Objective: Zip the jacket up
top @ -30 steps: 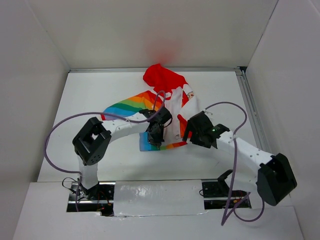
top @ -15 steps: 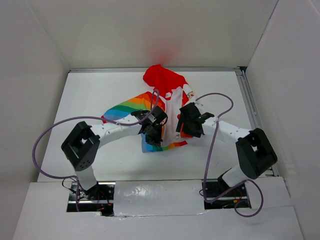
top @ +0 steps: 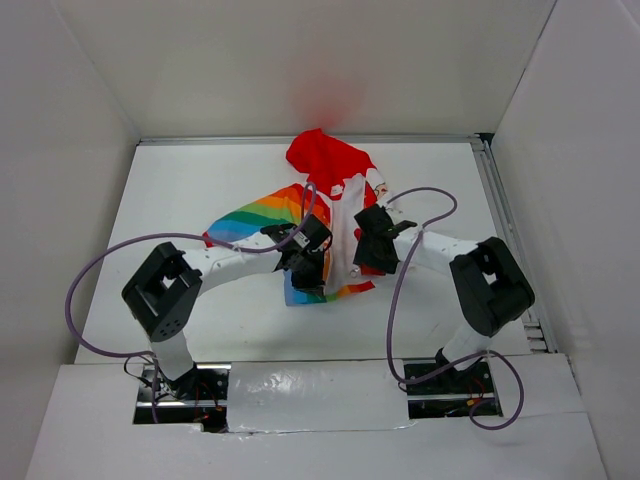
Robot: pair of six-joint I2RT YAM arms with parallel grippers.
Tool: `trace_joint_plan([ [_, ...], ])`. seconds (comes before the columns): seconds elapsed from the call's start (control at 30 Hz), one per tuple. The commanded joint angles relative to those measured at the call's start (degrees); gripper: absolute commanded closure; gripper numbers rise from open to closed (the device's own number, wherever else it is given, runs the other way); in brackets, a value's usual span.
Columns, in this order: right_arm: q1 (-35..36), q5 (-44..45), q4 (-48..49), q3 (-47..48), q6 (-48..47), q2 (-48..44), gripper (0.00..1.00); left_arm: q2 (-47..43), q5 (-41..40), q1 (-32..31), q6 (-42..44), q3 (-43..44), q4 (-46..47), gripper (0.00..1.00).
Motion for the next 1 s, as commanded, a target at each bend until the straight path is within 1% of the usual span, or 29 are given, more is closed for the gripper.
trace_joint_plan([
  [0.0, -0.4, -0.2, 3.9, 1.9, 0.5, 1.5, 0.34, -1.7, 2.0, 0.1, 1.1, -0.7, 1.7, 0.87],
  [0.13, -0.2, -0.7, 4.3, 2.0, 0.3, 2.0, 0.33, -1.5, 2.2, 0.1, 0.8, -0.9, 1.5, 0.87],
  [0.17, -0.2, -0.9, 4.3, 2.1, 0.2, 1.9, 0.28, -1.5, 2.1, 0.1, 0.7, -1.0, 1.6, 0.87],
  [0.27, 0.4, -1.2, 5.9, 1.2, -0.6, 0.3, 0.18, -1.8, 2.4, 0.1, 0.5, -1.9, 2.3, 0.87],
  [0.4, 1.7, -0.2, 5.5, 1.5, -0.3, -0.9, 0.17, -1.1, 1.8, 0.1, 0.0, -2.7, 2.8, 0.88],
  [0.5, 2.3, 3.0, 3.2, 3.6, 1.0, 1.1, 0.21, -0.6, 2.5, 0.1, 0.0, -3.3, 3.2, 0.89],
  [0.53, 2.3, 5.0, 2.2, 4.4, 2.2, 2.9, 0.25, -0.9, 2.7, 0.1, -0.1, -3.6, 3.4, 0.89],
  [0.57, 2.3, 5.8, 0.4, 4.9, 3.0, 3.8, 0.27, -1.4, 2.9, 0.1, -0.2, -4.1, 3.9, 0.89],
  [0.63, 2.3, 6.3, 0.0, 5.4, 3.6, 5.5, 0.35, -2.5, 3.1, 0.1, -0.3, -5.6, 5.0, 0.89],
  [0.77, 2.3, 6.7, 1.2, 3.7, 4.3, 5.3, 0.47, -3.7, 2.2, 0.1, -0.6, -7.0, 5.2, 0.89],
  [0.9, 2.3, 7.4, 0.8, 3.8, 3.9, 5.1, 0.57, -3.7, 2.1, 0.2, -0.7, -7.7, 5.7, 0.89],
  [0.97, 2.3, 7.9, 0.8, 3.7, 3.8, 4.9, 0.59, -3.7, 1.8, 0.2, -0.9, -8.1, 5.8, 0.89],
])
